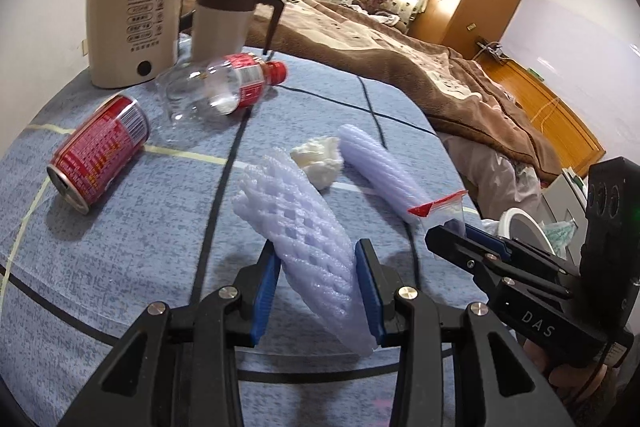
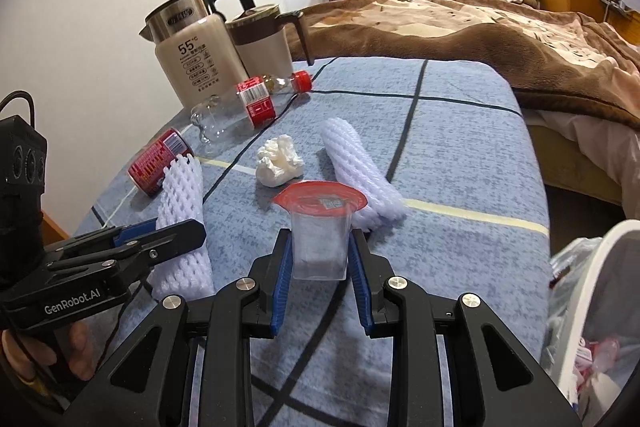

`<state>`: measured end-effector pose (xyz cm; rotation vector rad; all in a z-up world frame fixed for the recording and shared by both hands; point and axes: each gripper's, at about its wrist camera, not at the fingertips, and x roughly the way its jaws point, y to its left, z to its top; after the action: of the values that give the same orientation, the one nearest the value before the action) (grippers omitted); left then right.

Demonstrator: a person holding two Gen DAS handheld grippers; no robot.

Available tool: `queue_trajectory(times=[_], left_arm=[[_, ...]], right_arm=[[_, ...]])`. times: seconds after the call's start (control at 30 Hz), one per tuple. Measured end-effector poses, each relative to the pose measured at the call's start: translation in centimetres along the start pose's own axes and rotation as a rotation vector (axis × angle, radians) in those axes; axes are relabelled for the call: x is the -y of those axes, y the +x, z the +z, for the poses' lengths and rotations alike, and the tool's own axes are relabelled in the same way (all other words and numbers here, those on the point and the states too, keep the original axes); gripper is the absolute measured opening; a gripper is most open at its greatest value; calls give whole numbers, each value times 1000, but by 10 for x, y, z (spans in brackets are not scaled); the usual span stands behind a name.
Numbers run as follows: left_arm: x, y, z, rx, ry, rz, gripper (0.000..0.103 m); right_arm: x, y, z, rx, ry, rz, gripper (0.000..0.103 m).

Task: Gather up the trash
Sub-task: 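Carry the foam net and red-lidded cup over the white bin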

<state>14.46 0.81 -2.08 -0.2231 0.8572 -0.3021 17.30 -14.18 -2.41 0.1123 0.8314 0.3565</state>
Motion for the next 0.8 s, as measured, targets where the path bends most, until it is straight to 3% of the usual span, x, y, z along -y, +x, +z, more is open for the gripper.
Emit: queue_trajectory(times=[0.2,0.8], left_arm=[[31,-2,-1,5,70,-19,40],[131,14,-10,-22,222,-180,40]], right_arm=[[18,-24,-7,24,34,-28,29],[95,-99,-39,90,169,-175,29]])
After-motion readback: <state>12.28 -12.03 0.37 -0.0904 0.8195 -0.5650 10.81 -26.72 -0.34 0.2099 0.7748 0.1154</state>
